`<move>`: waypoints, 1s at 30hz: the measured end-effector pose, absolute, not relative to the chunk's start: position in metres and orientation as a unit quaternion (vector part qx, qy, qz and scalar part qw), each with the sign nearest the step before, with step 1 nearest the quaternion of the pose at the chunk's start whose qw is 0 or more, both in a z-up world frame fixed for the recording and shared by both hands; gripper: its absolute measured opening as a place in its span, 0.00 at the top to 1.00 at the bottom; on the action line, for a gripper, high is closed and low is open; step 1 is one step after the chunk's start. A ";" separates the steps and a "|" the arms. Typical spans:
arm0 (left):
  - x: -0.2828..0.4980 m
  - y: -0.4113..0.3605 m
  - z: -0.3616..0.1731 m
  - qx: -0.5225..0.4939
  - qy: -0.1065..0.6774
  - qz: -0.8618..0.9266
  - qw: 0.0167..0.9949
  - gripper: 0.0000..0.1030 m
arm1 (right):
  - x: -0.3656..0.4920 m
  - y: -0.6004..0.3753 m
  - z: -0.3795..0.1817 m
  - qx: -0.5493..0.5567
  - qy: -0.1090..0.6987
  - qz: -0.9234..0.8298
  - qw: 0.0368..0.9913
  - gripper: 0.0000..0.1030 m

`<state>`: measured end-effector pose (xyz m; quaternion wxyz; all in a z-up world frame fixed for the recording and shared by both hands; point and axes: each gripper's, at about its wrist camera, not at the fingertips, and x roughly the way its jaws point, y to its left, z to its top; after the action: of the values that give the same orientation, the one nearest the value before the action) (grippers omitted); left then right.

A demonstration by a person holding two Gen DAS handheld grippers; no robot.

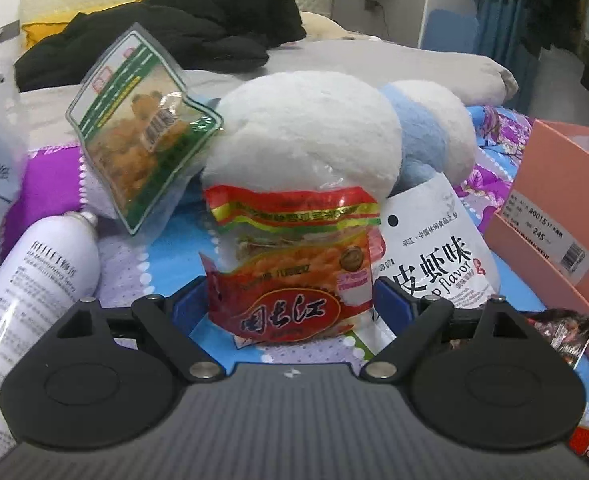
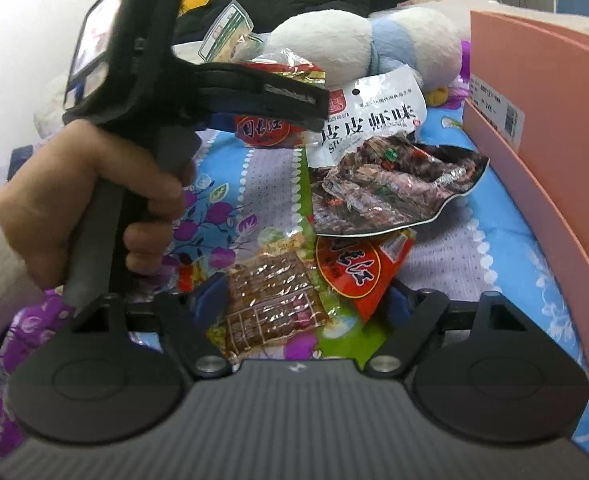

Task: Organize snacks
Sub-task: 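Reach left gripper to the red-and-yellow snack bag beside the plush toy, then grasp the red-and-yellow snack bag with the left gripper and lift it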

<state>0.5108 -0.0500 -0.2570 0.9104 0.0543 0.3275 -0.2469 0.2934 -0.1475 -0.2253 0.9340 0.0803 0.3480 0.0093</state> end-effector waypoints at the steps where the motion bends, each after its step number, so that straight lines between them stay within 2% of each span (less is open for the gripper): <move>1: 0.511 -0.051 -0.258 0.058 0.328 -0.246 0.910 0.15 | 0.293 -0.148 -0.225 0.079 0.345 0.007 0.935 0.35; 4: 0.508 -0.050 -0.257 0.055 0.326 -0.251 0.910 0.20 | 0.294 -0.149 -0.219 0.073 0.346 0.003 0.935 0.60; 5: 0.507 -0.050 -0.256 0.054 0.326 -0.251 0.910 0.26 | 0.295 -0.151 -0.217 0.075 0.345 -0.001 0.936 0.77; 6: 0.506 -0.049 -0.256 0.054 0.326 -0.248 0.910 0.29 | 0.296 -0.154 -0.216 0.080 0.347 -0.002 0.934 0.89; 7: 0.504 -0.048 -0.255 0.054 0.327 -0.246 0.911 0.29 | 0.298 -0.158 -0.217 0.091 0.354 0.001 0.931 0.93; 14: 0.478 -0.042 -0.240 0.043 0.329 -0.247 0.911 0.32 | 0.288 -0.172 -0.210 0.144 0.366 0.017 0.919 0.96; 24: 0.411 -0.029 -0.215 0.028 0.356 -0.216 0.909 0.32 | 0.245 -0.168 -0.188 0.142 0.366 0.033 0.919 0.97; 30: 0.358 -0.011 -0.205 -0.019 0.385 -0.178 0.905 0.32 | 0.221 -0.174 -0.175 0.133 0.357 0.036 0.924 0.97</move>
<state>0.3583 -0.0111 -0.2054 0.9053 -0.0186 0.3855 -0.1775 0.2206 -0.1737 -0.1751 0.9237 0.1329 0.3574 0.0360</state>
